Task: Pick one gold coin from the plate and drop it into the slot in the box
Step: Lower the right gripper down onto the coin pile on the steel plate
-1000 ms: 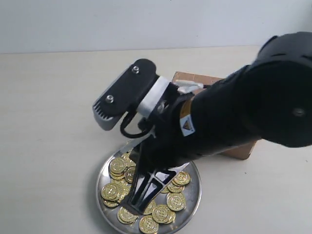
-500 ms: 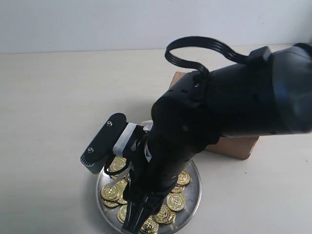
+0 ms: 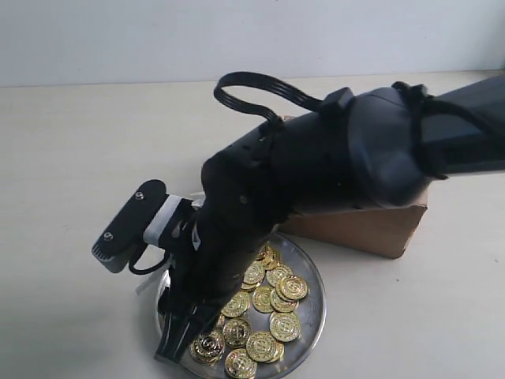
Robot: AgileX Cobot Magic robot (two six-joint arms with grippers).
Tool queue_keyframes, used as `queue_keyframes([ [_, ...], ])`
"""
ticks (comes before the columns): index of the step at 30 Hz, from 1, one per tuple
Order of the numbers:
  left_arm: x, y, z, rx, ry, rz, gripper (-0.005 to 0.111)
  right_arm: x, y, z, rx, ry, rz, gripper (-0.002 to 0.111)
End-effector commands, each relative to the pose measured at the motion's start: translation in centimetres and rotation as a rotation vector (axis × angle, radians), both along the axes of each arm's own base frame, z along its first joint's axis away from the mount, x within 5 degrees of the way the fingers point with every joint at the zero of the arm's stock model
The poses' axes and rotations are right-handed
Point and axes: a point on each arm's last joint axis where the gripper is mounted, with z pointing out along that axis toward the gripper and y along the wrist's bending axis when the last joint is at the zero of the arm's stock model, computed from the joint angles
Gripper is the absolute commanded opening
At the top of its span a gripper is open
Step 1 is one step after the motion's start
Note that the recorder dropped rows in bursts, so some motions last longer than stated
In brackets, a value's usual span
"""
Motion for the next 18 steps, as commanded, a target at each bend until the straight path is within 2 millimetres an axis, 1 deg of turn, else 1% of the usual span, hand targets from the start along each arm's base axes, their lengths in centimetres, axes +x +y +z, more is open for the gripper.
queue_keyframes([
  [1,0.0,0.0,0.0,-0.007,-0.008,0.006,0.0,0.6,1.0,-0.1,-0.043,0.0,0.128,0.051],
  [4,0.0,0.0,0.0,-0.007,-0.008,0.006,0.0,0.9,1.5,-0.4,-0.095,-0.032,0.367,0.051],
  [7,0.0,0.0,0.0,-0.007,-0.008,0.006,0.0,1.3,2.0,-0.4,-0.114,-0.043,0.469,0.051],
  [10,0.0,0.0,0.0,-0.007,-0.008,0.006,0.0,1.7,2.5,-0.7,-0.118,-0.057,0.502,0.051],
  [16,0.0,0.0,0.0,-0.007,-0.008,0.006,0.0,2.2,3.0,-2.0,-0.145,-0.026,0.528,0.051],
  [18,0.0,0.0,0.0,-0.007,-0.008,0.006,0.0,2.5,3.1,-2.0,-0.144,-0.027,0.527,0.051],
])
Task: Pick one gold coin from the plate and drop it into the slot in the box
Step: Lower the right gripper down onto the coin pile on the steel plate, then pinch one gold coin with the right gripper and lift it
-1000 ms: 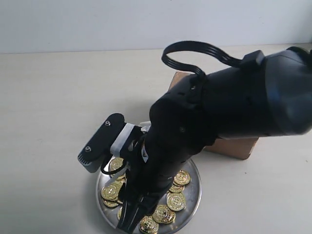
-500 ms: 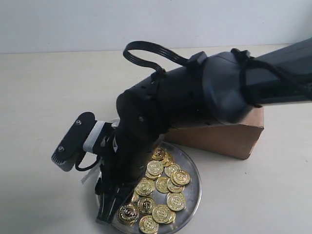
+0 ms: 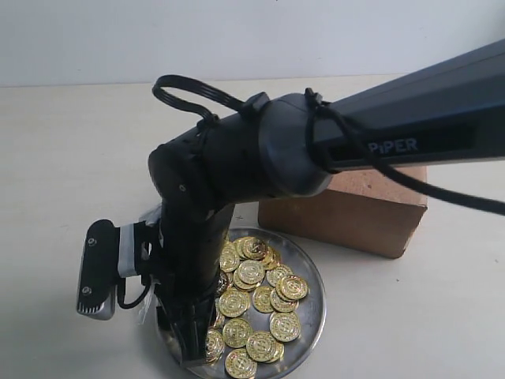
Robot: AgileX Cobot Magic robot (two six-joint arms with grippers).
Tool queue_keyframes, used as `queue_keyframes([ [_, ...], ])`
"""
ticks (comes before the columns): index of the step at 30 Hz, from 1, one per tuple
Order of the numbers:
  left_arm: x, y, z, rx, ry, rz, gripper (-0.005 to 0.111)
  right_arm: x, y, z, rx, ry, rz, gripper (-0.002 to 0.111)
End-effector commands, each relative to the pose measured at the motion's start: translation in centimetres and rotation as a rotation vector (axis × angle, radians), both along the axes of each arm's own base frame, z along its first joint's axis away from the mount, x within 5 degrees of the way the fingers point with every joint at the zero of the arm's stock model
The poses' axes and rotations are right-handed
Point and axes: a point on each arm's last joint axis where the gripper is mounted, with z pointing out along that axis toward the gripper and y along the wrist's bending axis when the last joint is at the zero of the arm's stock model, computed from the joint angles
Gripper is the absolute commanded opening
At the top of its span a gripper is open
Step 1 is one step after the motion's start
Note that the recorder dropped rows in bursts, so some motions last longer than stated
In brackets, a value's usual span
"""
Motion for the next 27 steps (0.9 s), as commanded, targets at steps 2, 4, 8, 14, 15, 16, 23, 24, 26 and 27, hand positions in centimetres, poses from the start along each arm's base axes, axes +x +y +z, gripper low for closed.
queue_keyframes([
  [2,0.0,0.0,0.0,-0.007,-0.008,0.006,0.0,0.6,0.6,-0.1,-0.003,-0.005,0.023,0.051],
  [4,0.0,0.0,0.0,-0.007,-0.008,0.006,0.0,0.8,0.7,-0.3,-0.007,-0.002,0.022,0.051],
  [8,0.0,0.0,0.0,-0.007,-0.008,0.006,0.0,1.2,0.5,-0.7,-0.016,0.008,0.015,0.051],
  [14,0.0,0.0,0.0,-0.007,-0.008,0.006,0.0,1.3,0.4,-0.8,-0.022,0.013,0.012,0.051],
  [15,0.0,0.0,0.0,-0.007,-0.008,0.006,0.0,1.3,0.4,-0.8,-0.021,0.012,0.011,0.051],
  [16,0.0,0.0,0.0,-0.007,-0.008,0.006,0.0,1.4,0.3,-0.8,-0.019,0.014,0.005,0.051],
  [23,0.0,0.0,0.0,-0.007,-0.008,0.006,0.0,1.5,0.4,-1.4,-0.018,0.028,-0.004,0.051],
  [24,0.0,0.0,0.0,-0.007,-0.008,0.006,0.0,1.5,0.4,-1.4,-0.013,0.029,-0.006,0.051],
  [26,0.0,0.0,0.0,-0.007,-0.008,0.006,0.0,1.5,0.5,-1.4,-0.008,0.028,0.007,0.051],
  [27,0.0,0.0,0.0,-0.007,-0.008,0.006,0.0,1.5,0.5,-1.5,-0.005,0.024,0.005,0.051],
])
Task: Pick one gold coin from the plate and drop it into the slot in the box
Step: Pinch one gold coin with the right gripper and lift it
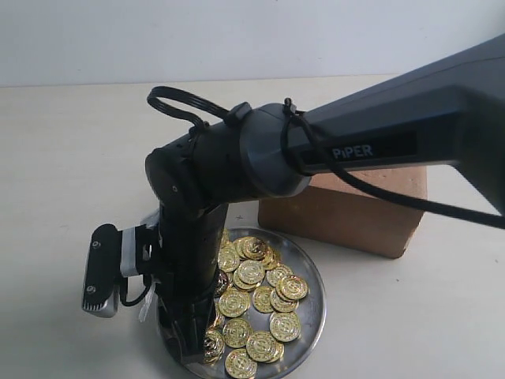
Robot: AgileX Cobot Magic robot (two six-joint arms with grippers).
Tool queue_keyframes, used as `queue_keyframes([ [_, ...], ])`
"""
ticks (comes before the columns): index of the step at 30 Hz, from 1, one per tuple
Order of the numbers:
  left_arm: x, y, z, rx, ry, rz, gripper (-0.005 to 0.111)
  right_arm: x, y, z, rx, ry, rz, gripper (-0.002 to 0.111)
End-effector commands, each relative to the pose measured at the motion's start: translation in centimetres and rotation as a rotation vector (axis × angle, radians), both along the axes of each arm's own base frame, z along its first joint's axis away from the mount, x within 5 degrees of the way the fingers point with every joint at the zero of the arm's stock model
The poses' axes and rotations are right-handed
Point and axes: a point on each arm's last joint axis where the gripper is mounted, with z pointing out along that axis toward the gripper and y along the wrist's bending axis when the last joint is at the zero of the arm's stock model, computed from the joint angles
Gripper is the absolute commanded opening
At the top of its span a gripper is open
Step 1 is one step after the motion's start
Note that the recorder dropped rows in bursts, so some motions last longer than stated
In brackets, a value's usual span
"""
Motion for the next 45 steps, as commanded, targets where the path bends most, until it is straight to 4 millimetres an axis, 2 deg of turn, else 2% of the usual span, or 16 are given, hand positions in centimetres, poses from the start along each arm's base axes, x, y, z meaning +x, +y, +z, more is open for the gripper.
queue_keyframes([
  [1,0.0,0.0,0.0,-0.007,-0.008,0.006,0.0,0.5,0.2,0.2,0.026,-0.015,0.004,0.051],
  [12,0.0,0.0,0.0,-0.007,-0.008,0.006,0.0,0.5,0.2,0.2,0.026,-0.015,0.003,0.051],
  [22,0.0,0.0,0.0,-0.007,-0.008,0.006,0.0,0.4,0.1,0.2,0.025,-0.014,0.004,0.028],
  [28,0.0,0.0,0.0,-0.007,-0.008,0.006,0.0,0.5,0.1,0.3,0.023,-0.016,0.007,0.026],
  [36,0.0,0.0,0.0,-0.007,-0.008,0.006,0.0,0.3,0.0,2.8,0.062,-0.047,0.002,0.026],
  [45,0.0,0.0,0.0,-0.007,-0.008,0.006,0.0,-0.5,-0.8,5.8,0.058,-0.002,-0.119,0.026],
])
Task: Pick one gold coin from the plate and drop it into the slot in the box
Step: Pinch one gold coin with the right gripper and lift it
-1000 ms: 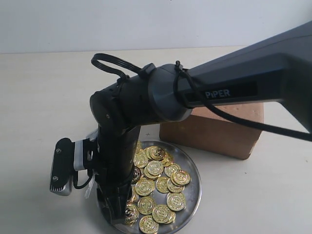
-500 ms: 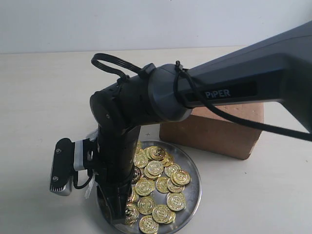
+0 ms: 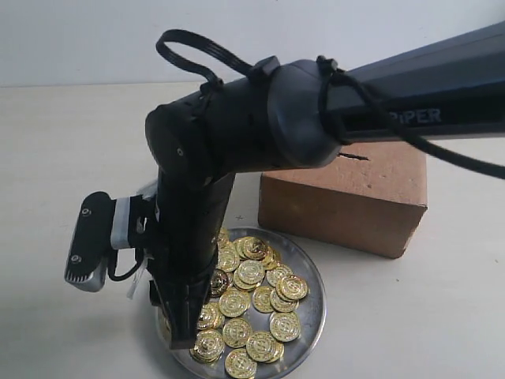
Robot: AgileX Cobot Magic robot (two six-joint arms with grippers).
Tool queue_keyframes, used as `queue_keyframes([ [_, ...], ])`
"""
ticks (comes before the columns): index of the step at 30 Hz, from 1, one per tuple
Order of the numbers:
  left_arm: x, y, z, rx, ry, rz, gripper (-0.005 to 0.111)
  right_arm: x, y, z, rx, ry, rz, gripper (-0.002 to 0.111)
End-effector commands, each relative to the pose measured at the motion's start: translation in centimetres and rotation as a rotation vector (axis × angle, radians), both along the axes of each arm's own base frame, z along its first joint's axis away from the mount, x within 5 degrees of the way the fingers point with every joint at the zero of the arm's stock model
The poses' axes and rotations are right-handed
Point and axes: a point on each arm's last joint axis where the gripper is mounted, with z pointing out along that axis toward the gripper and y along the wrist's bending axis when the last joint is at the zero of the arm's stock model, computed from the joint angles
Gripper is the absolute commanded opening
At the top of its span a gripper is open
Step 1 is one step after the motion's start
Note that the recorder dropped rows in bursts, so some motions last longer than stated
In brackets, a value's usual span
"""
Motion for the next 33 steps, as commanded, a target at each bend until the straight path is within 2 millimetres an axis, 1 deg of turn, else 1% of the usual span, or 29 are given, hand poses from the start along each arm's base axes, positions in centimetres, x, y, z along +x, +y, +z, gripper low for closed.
queue_keyframes([
  [1,0.0,0.0,0.0,-0.007,-0.008,0.006,0.0,-0.1,-0.5,2.2,0.015,0.016,-0.088,0.026],
  [5,0.0,0.0,0.0,-0.007,-0.008,0.006,0.0,-0.8,-1.1,4.0,0.041,0.033,-0.136,0.026],
  [8,0.0,0.0,0.0,-0.007,-0.008,0.006,0.0,-1.7,-1.8,4.7,0.068,0.045,-0.152,0.026],
  [11,0.0,0.0,0.0,-0.007,-0.008,0.006,0.0,-2.8,-2.9,5.3,0.108,0.03,-0.171,0.026],
  [12,0.0,0.0,0.0,-0.007,-0.008,0.006,0.0,-3.7,-3.8,5.8,0.151,0.024,-0.193,0.026],
  [14,0.0,0.0,0.0,-0.007,-0.008,0.006,0.0,-4.9,-5.0,6.5,0.206,-0.003,-0.211,0.026],
  [16,0.0,0.0,0.0,-0.007,-0.008,0.006,0.0,-5.4,-5.6,7.3,0.235,-0.017,-0.218,0.026],
  [18,0.0,0.0,0.0,-0.007,-0.008,0.006,0.0,-5.6,-5.6,8.1,0.281,-0.01,-0.24,0.026],
  [21,0.0,0.0,0.0,-0.007,-0.008,0.006,0.0,-5.6,-5.2,8.3,0.331,-0.001,-0.251,0.026],
  [28,0.0,0.0,0.0,-0.007,-0.008,0.006,0.0,-5.6,-5.1,8.3,0.339,-0.007,-0.239,0.026],
  [31,0.0,0.2,0.1,0.026,-0.03,0.016,0.0,-5.6,-5.1,8.3,0.339,-0.007,-0.239,0.026],
  [32,0.1,0.2,0.4,-0.02,-0.062,0.024,0.0,-5.6,-5.1,8.3,0.339,-0.007,-0.239,0.026],
  [33,0.2,0.1,0.8,-0.124,-0.101,0.035,0.0,-5.6,-5.1,8.3,0.339,-0.007,-0.239,0.026],
])
